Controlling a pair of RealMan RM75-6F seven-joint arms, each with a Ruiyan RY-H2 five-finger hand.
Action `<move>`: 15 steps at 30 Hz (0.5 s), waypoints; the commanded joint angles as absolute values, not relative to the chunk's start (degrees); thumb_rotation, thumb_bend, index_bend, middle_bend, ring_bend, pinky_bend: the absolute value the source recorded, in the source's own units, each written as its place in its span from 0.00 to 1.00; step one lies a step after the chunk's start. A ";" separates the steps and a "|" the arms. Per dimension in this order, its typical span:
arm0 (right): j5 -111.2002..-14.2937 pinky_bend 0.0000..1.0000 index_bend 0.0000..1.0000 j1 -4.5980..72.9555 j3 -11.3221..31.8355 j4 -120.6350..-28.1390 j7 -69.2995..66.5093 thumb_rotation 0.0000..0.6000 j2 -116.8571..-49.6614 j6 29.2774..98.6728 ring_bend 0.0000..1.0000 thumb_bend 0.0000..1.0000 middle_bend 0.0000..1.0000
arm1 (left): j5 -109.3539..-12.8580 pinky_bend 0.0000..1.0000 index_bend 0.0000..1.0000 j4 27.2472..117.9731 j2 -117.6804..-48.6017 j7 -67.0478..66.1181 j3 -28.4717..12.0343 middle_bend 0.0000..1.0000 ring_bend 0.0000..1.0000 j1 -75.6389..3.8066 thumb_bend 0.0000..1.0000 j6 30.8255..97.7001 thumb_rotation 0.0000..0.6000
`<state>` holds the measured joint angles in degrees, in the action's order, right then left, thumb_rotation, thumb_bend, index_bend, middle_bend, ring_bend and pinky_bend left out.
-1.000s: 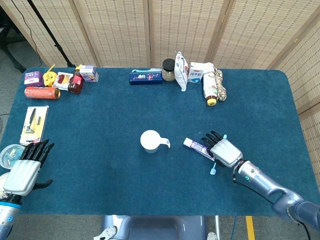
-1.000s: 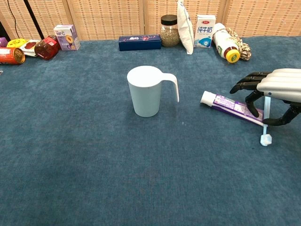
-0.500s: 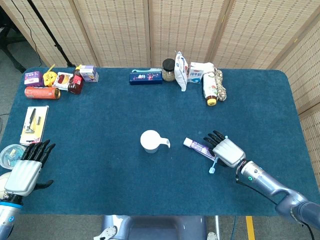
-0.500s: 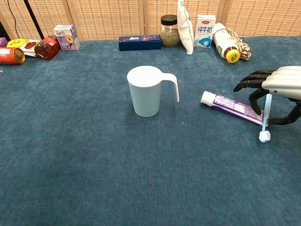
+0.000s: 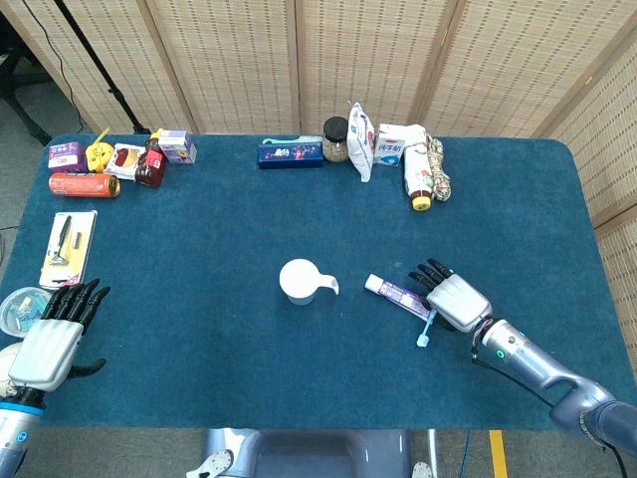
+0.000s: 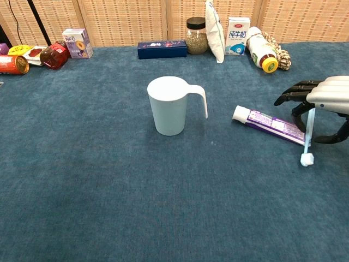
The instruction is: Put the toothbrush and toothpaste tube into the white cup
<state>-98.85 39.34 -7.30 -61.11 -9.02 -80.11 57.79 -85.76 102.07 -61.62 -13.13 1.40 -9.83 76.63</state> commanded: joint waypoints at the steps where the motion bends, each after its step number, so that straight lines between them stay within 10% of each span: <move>1: -98.73 0.00 0.48 39.29 -7.36 -60.32 -9.31 1.00 -80.44 57.59 0.00 0.35 0.11 | -85.74 0.00 0.00 102.08 -61.63 -13.15 1.38 0.00 0.00 -9.84 0.06 76.62 1.00; 15: -99.03 0.00 0.55 39.33 -8.02 -58.08 -11.76 1.00 -81.91 57.21 0.00 0.35 0.11 | -85.78 0.00 0.00 102.14 -61.61 -13.17 1.44 0.00 0.00 -9.90 0.06 76.47 1.00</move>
<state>-99.01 39.32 -7.99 -58.11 -11.73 -81.88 57.23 -85.77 102.14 -61.61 -13.17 1.44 -9.90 76.46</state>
